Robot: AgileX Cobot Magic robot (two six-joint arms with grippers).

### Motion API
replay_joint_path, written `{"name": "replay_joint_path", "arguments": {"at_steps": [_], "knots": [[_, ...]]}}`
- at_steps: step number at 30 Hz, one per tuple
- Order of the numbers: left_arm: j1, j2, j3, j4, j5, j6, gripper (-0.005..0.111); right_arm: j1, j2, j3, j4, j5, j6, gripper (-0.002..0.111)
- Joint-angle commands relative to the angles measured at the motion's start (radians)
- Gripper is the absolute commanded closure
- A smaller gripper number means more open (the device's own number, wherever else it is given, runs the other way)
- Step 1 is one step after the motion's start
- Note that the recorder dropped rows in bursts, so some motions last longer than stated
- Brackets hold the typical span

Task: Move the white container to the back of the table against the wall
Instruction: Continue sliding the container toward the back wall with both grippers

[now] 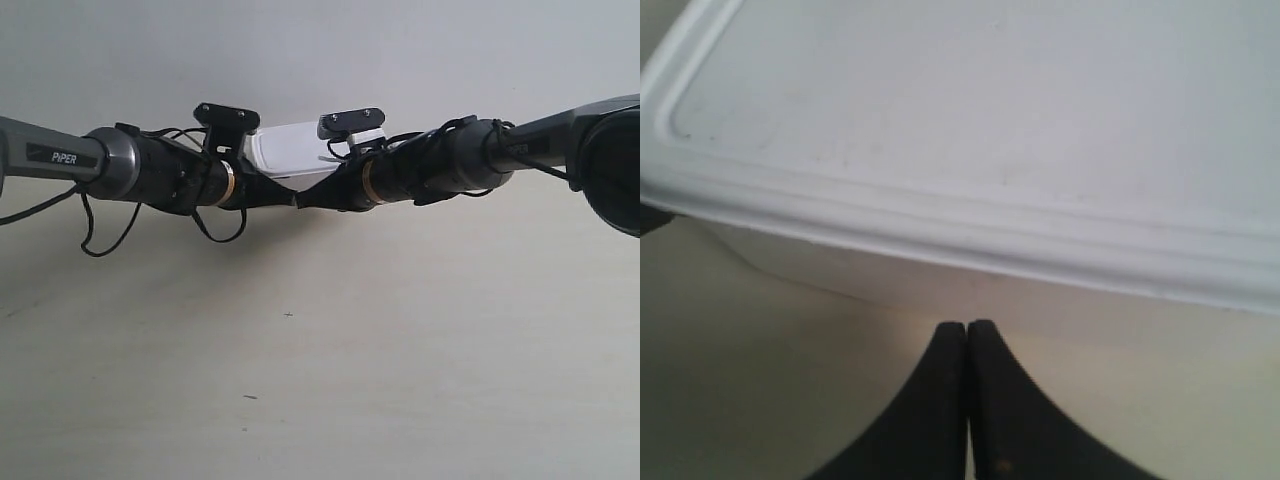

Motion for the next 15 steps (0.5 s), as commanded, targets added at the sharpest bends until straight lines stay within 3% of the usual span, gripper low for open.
{"name": "replay_joint_path", "arguments": {"at_steps": [1,10,15], "knots": [[0.003,0.024,-0.033,0.000,-0.001,0.004,0.107,-0.006,-0.003,-0.006,-0.003,0.009,-0.025,0.108],[0.005,0.027,-0.041,0.000,0.029,0.012,0.107,-0.026,-0.003,-0.006,-0.003,-0.006,-0.066,0.108],[0.006,0.010,-0.010,0.000,-0.018,0.012,0.107,-0.045,-0.003,-0.006,-0.003,-0.044,-0.066,0.108]]}}
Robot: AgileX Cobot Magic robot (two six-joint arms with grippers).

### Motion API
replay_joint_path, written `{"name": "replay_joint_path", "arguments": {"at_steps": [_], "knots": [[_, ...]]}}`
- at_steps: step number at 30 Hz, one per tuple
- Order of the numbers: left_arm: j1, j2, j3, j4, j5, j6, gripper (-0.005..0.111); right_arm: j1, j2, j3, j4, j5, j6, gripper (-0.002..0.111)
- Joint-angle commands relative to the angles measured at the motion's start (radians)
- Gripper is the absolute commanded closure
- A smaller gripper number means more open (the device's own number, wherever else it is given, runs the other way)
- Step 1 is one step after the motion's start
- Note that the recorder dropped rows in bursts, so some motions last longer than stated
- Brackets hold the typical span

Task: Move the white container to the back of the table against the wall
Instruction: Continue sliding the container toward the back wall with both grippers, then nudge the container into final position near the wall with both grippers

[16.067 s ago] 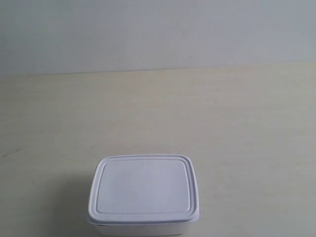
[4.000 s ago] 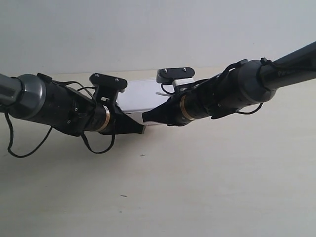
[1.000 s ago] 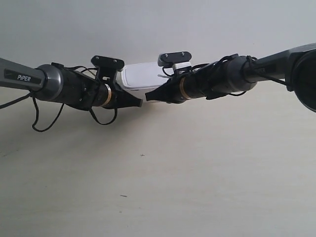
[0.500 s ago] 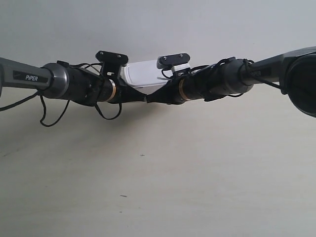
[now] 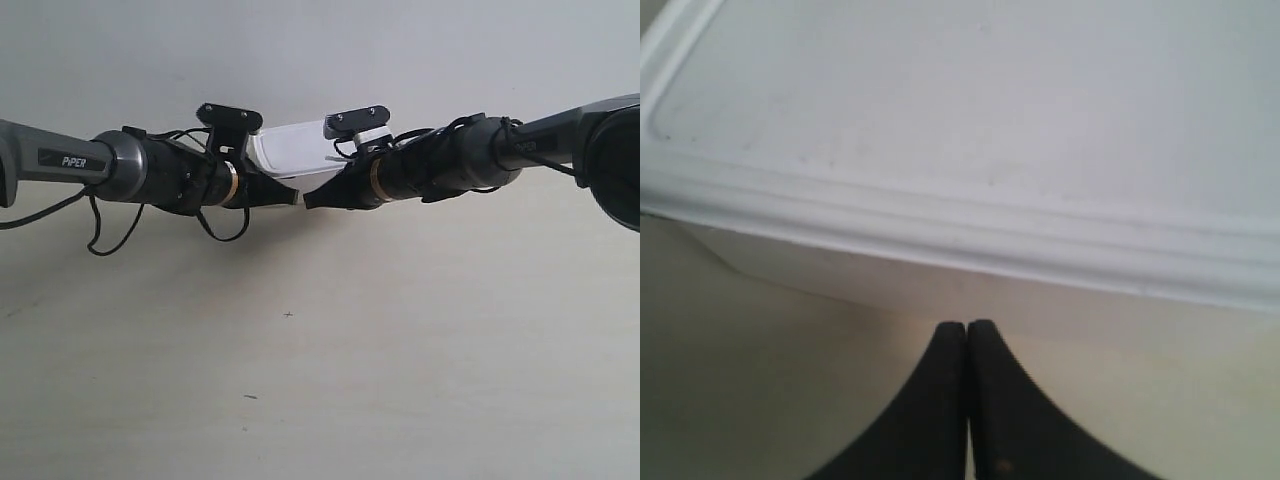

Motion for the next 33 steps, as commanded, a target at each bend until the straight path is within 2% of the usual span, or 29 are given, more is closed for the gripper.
{"name": "replay_joint_path", "arguments": {"at_steps": [1,5,10,26,33], "knots": [[0.011,-0.027,0.043,0.000,-0.054,0.006,0.107,-0.024,-0.003,-0.006,-0.003,-0.050,-0.012,0.108],[0.013,-0.066,0.113,0.000,-0.146,-0.002,0.107,-0.053,-0.007,-0.006,-0.003,-0.106,-0.012,0.108],[0.013,-0.079,0.115,0.000,-0.226,-0.002,0.107,-0.074,-0.008,-0.006,-0.003,-0.143,-0.012,0.108],[0.020,-0.016,-0.006,0.000,-0.220,0.053,0.107,-0.076,-0.020,-0.006,-0.003,-0.165,-0.039,0.108],[0.036,-0.006,-0.039,0.000,-0.215,0.056,0.107,-0.076,-0.020,-0.006,-0.003,-0.103,-0.041,0.108]]}}
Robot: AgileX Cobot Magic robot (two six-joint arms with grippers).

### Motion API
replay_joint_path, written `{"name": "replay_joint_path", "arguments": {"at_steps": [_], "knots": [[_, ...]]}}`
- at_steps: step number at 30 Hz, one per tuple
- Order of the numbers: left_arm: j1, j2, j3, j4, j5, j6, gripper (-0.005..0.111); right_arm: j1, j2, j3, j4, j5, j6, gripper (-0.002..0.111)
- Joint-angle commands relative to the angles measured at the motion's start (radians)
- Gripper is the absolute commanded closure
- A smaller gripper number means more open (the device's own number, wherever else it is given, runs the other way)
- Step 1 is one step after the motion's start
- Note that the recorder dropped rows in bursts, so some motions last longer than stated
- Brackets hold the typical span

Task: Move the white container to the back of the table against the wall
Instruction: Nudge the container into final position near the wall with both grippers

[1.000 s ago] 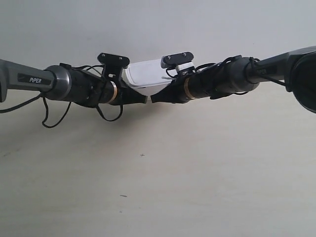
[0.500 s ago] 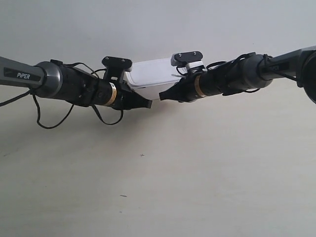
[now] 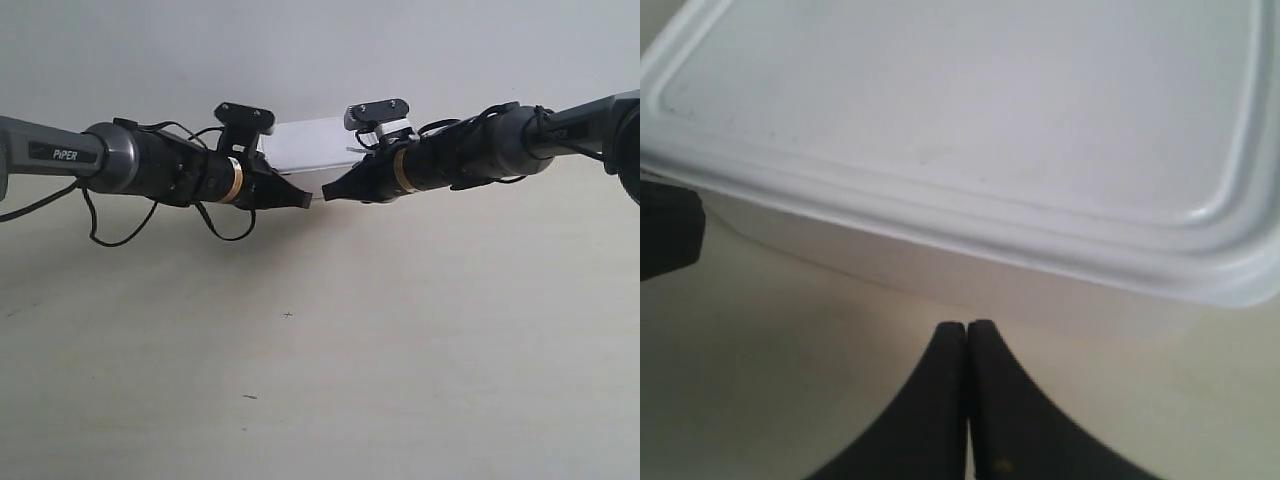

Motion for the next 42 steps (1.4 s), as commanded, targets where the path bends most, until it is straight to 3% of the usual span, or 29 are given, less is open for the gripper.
{"name": "replay_joint_path", "arguments": {"at_steps": [1,42], "knots": [[0.020,0.005,-0.032,0.000,0.010,0.005,0.107,-0.002,-0.010,-0.006,-0.003,0.038,-0.015,0.108],[0.042,0.086,-0.160,-0.005,-0.005,0.007,0.107,0.000,0.037,-0.108,-0.003,0.076,-0.034,0.108]]}}
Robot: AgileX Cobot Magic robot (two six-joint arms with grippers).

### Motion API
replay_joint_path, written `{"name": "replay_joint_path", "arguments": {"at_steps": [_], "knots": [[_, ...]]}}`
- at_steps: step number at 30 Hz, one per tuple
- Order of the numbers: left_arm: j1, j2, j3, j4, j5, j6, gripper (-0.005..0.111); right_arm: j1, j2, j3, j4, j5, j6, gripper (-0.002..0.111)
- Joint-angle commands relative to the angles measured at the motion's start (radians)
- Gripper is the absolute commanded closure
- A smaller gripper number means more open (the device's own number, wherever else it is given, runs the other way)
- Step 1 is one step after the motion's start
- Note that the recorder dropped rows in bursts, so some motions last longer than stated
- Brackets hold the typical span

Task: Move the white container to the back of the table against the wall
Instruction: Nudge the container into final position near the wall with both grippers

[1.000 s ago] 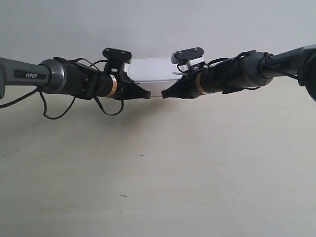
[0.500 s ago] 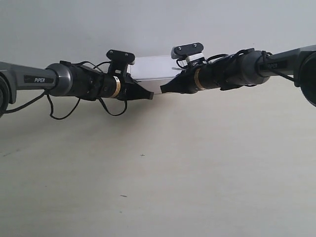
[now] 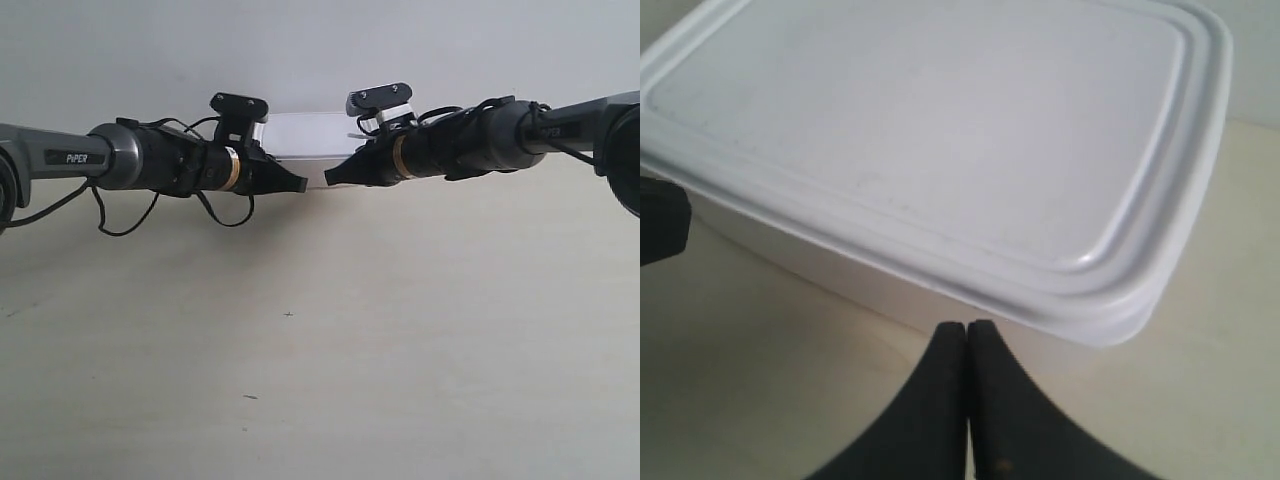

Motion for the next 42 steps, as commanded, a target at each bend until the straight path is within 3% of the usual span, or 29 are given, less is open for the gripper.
{"name": "replay_joint_path", "arguments": {"at_steps": [1,42], "knots": [[0.005,-0.006,-0.006,-0.005,0.013,0.005,0.107,0.000,0.013,-0.038,-0.003,-0.001,-0.005,0.108],[0.039,0.064,-0.109,-0.012,0.014,0.007,0.107,0.000,0.074,-0.115,-0.003,-0.016,0.017,0.108]]}}
